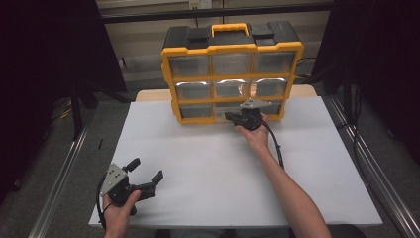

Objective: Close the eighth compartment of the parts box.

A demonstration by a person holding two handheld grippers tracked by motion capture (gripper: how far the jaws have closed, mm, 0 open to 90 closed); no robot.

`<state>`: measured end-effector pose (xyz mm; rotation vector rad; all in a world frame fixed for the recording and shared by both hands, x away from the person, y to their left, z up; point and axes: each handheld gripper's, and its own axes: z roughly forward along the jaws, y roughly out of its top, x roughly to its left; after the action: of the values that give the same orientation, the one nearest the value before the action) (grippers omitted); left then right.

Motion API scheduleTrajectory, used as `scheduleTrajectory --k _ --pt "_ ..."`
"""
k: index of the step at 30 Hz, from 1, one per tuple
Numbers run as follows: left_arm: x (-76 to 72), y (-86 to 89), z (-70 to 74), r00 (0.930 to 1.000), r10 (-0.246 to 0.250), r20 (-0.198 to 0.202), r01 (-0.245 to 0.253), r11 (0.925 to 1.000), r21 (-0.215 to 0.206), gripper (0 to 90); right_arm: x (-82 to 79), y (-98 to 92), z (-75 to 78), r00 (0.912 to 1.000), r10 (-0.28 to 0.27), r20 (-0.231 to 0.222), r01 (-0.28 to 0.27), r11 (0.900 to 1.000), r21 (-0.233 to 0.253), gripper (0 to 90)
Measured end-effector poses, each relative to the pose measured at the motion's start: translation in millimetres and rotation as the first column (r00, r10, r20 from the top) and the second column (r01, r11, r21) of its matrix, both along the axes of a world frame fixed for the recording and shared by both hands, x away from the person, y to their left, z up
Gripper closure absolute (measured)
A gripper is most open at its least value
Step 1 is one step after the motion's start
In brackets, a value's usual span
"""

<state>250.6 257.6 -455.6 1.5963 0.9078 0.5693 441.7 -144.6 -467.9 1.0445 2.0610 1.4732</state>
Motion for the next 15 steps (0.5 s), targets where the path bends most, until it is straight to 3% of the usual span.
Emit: scheduleTrajectory --k 15 --pt "0.3 0.9 -0.1 1.0 -0.003 0.001 0.003 1.0 0.006 4.4 5.0 3.1 -0.4 1.0 -0.005 -0.001 0.005 1.0 -0.008 90.0"
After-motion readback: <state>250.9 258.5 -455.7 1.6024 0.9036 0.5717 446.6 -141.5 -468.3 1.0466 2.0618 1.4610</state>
